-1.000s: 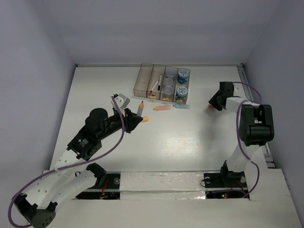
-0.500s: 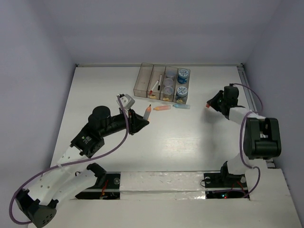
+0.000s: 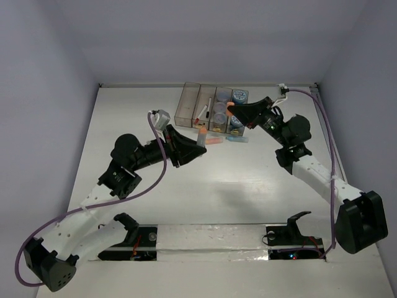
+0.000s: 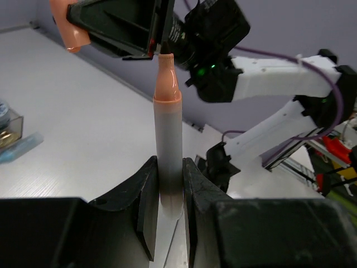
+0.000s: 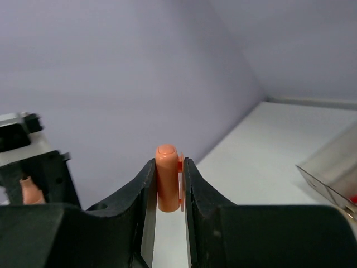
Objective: Sort the stationery into containers
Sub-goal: Close the pen cap on the pen.
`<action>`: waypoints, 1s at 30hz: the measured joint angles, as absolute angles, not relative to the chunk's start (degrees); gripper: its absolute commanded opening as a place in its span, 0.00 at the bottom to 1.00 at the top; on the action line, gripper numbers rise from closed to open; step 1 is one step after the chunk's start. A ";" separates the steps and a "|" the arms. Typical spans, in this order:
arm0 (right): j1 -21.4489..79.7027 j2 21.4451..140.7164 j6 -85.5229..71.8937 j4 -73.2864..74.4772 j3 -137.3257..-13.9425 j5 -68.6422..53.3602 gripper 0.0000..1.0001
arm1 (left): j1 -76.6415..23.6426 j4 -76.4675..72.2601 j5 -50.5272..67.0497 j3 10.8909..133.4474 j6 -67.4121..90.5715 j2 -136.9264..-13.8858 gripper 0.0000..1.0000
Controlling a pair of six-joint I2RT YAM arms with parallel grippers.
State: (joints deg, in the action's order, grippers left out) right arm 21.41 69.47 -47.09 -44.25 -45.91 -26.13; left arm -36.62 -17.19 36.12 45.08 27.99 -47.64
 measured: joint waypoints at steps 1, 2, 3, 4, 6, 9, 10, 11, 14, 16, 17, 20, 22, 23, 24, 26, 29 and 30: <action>22.11 69.65 -48.21 -46.83 -45.91 -26.63 0.00 | -36.64 -19.57 36.80 45.08 29.43 -48.05 0.00; 22.85 69.93 -49.19 -49.56 -45.91 -27.05 0.00 | -36.62 -21.52 37.45 45.08 30.74 -48.45 0.00; 23.77 70.26 -50.15 -51.75 -45.91 -27.31 0.00 | -36.62 -23.51 37.98 45.06 32.05 -48.88 0.00; 24.67 70.72 -51.13 -53.93 -45.91 -27.77 0.00 | -36.62 -25.36 38.52 44.99 33.28 -49.34 0.00; 26.46 71.85 -52.73 -57.74 -45.93 -28.42 0.00 | -36.62 -28.36 39.27 44.75 35.35 -50.06 0.00; 28.40 73.52 -54.68 -61.82 -45.98 -29.19 0.00 | -36.62 -31.94 40.32 43.83 37.74 -50.78 0.00; 29.04 73.97 -55.24 -62.83 -46.02 -29.34 0.00 | -36.62 -32.84 40.62 43.51 38.46 -51.03 0.00; 29.45 74.35 -55.61 -63.90 -46.04 -29.43 0.00 | -36.64 -33.65 40.97 43.24 39.03 -51.29 0.00; 30.61 75.26 -56.97 -67.11 -46.28 -29.56 0.00 | -36.60 -34.96 41.54 42.70 39.86 -51.86 0.00; 31.14 75.57 -57.67 -68.71 -46.68 -29.56 0.00 | -36.49 -35.11 41.63 42.50 39.99 -51.94 0.00; 31.27 75.61 -57.93 -69.25 -46.94 -29.56 0.00 | -36.45 -35.33 41.65 42.33 39.97 -51.94 0.00; 31.99 75.90 -58.33 -71.02 -48.53 -29.47 0.00 | -36.27 -35.66 41.80 41.85 39.97 -51.96 0.00; 32.64 75.94 -58.52 -71.83 -49.50 -29.43 0.00 | -36.07 -35.70 41.85 41.60 39.97 -52.01 0.00; 32.97 76.05 -58.54 -72.34 -49.91 -29.45 0.00 | -35.94 -35.70 41.89 41.58 39.97 -52.03 0.00; 33.28 76.16 -58.61 -72.69 -50.26 -29.45 0.00 | -35.88 -35.73 41.89 41.58 39.97 -52.03 0.00; 33.61 76.51 -58.76 -73.10 -50.78 -29.54 0.00 | -35.81 -35.73 41.91 41.58 39.94 -52.03 0.00; 34.26 77.34 -58.94 -73.71 -51.40 -29.61 0.00 | -35.48 -35.73 42.00 41.58 39.94 -52.14 0.00; 34.54 77.69 -58.96 -73.73 -51.57 -29.67 0.00 | -35.48 -35.73 42.02 41.58 39.94 -52.27 0.00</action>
